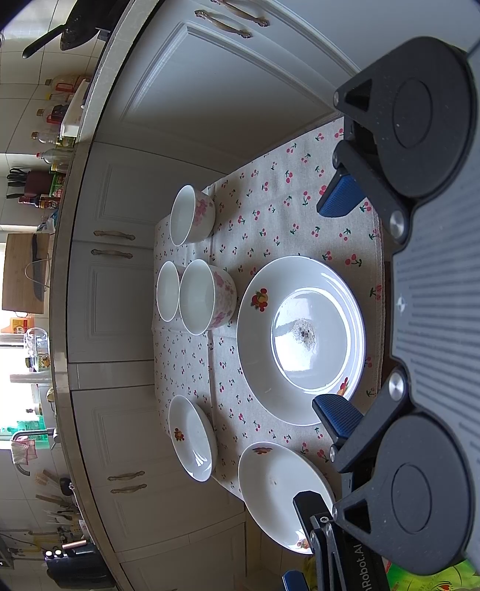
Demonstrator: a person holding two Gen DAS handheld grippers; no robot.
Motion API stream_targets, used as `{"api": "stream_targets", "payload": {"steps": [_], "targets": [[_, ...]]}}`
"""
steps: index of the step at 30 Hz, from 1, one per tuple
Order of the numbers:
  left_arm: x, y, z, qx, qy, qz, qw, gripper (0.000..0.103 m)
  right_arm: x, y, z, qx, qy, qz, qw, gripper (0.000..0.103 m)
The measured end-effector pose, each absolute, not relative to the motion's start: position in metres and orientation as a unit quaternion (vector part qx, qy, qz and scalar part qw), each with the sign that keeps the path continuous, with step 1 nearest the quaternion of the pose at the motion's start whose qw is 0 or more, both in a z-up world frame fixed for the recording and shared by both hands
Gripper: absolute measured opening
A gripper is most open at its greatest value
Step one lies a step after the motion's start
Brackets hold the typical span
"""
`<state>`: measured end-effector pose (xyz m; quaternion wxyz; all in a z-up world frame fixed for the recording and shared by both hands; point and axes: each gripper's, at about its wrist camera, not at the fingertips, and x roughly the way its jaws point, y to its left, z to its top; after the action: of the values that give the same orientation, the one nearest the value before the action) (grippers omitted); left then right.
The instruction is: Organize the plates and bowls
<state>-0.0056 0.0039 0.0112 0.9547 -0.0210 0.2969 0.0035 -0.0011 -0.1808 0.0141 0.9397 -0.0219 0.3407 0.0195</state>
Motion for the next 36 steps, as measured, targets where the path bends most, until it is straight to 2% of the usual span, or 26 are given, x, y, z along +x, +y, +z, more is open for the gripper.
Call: {"api": "stream_targets", "payload": {"steps": [22,31,36], "targets": [[0.009,0.010,0.012,-0.014,0.280,-0.011,0.960,0.102,0.017,-0.176,0.020,-0.028,0.335,0.032,0.941,0.103],[0.019,0.024,0.007,0.021,0.255,-0.049,0.965,0.102,0.038,-0.175,0.028,0.005,0.290,0.092,0.953,0.103],[0.026,0.045,-0.002,0.004,0.264,-0.084,0.961,0.102,0.052,-0.169,0.033,-0.002,0.256,0.158,0.954,0.103]]}}
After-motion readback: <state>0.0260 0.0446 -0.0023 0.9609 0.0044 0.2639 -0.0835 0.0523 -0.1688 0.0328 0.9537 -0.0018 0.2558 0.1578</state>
